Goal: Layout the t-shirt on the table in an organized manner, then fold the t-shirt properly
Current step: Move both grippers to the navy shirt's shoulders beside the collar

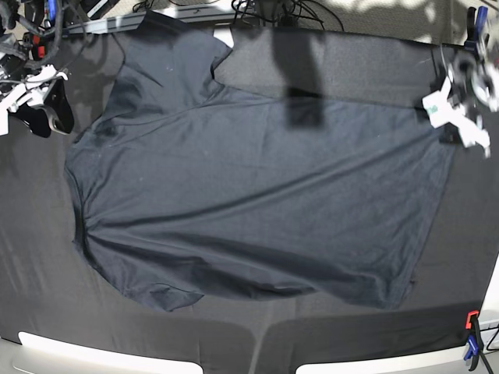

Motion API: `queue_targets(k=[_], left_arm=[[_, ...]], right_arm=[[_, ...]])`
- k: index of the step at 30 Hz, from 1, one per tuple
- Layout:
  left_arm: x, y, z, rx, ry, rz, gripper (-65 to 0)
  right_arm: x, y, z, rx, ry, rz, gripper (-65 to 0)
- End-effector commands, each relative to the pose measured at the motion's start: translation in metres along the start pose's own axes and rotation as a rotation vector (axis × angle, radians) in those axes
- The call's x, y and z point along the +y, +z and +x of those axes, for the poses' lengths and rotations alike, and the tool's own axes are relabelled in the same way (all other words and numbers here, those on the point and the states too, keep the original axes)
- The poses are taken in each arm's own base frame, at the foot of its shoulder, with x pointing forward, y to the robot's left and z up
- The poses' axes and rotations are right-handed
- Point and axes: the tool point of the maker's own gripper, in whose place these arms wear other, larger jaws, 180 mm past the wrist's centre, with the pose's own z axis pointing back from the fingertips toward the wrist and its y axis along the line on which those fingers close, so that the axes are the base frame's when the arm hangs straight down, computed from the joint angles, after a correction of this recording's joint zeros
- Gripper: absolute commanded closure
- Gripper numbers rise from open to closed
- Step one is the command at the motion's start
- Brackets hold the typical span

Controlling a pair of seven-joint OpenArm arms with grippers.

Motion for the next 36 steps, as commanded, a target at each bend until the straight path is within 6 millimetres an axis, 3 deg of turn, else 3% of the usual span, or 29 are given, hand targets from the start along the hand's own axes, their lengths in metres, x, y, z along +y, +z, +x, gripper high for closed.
queue_targets(k=[1,5,12,13,19,22,28,36], left_arm=[[0.009,0.003,-0.006,0.018,-0.018,0.015,-32.6],[0.006,0.003,-0.006,0.014,-0.018,0.007,-29.0],[0.001,0.003,0.005,-0.048,-0.02,-0.017,-1.7],[0.001,0.003,0.006,-0.056,-0.02,-0.017,0.0],[0.002,0.004,0.009,-0.067,-0.013,-0.015,0.0],[0.002,0.004,0.012,-0.085,-0.013,-0.014,0.0],[0.002,0.004,0.013,-0.092,-0.014,-0.014,0.0],[0.002,0.004,0.013,-0.091,-0.014,-0.015,0.0]], right_arm=[[0.003,0.003,0.012,-0.036,0.024,0.015,-28.8],[0.003,0.003,0.012,-0.037,0.024,0.016,-28.8],[0.019,0.005,0.024,-0.101,-0.033,0.108,-28.8],[0.02,0.005,0.023,-0.09,-0.032,0.114,-28.8],[0.016,0.006,-0.01,0.114,0.004,0.104,-27.5],[0.016,0.009,-0.003,0.117,0.049,0.105,-20.1],[0.025,0.019,0.008,0.208,0.304,0.071,-20.1],[0.048,0.01,-0.024,0.42,0.597,0.116,-20.2]])
